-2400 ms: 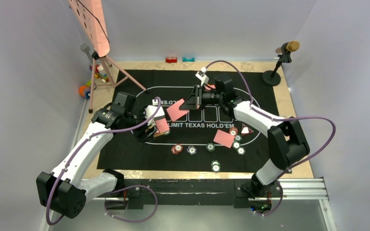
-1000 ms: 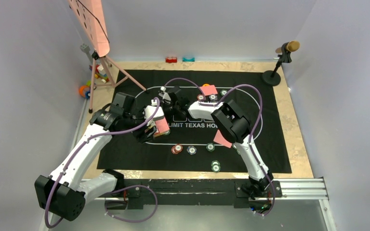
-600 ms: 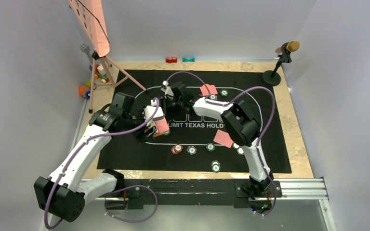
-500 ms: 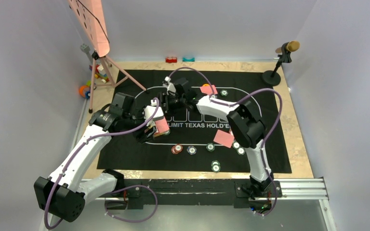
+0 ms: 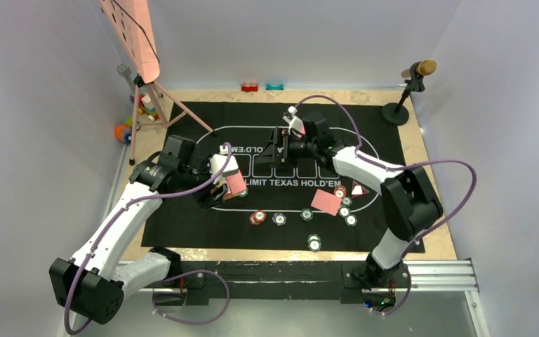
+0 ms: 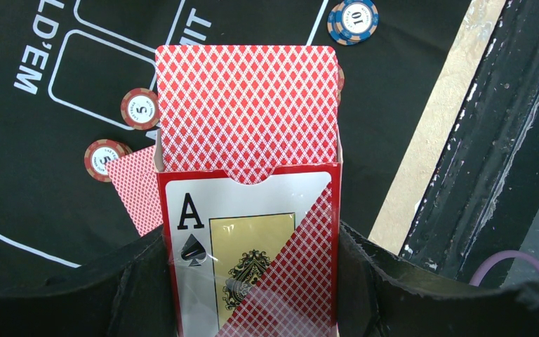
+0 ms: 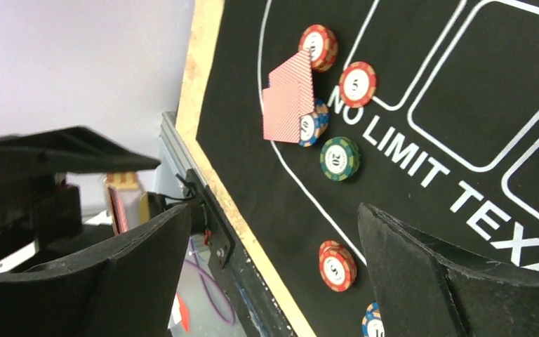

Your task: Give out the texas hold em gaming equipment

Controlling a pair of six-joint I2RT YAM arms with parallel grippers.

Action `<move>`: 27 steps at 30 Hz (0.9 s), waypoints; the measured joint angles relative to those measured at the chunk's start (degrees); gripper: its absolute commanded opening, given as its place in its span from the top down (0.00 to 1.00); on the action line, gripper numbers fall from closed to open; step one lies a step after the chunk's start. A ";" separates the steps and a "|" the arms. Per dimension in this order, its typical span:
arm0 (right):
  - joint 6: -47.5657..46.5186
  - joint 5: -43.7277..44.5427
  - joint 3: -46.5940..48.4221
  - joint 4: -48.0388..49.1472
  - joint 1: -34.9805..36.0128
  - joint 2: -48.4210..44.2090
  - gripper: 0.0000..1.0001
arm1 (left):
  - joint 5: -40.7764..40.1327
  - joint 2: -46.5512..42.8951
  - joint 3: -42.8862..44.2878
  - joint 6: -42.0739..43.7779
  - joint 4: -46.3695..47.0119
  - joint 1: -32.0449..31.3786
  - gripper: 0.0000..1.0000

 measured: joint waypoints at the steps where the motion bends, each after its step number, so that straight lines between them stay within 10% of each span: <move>1: 0.24 -0.28 -1.16 0.59 -0.39 -1.36 0.05 | 0.00 0.00 -0.02 -0.02 0.00 0.00 0.54; 27: 7.72 -7.74 -3.32 16.35 9.68 2.62 0.11 | 0.02 0.35 -0.02 -0.55 0.15 0.00 0.54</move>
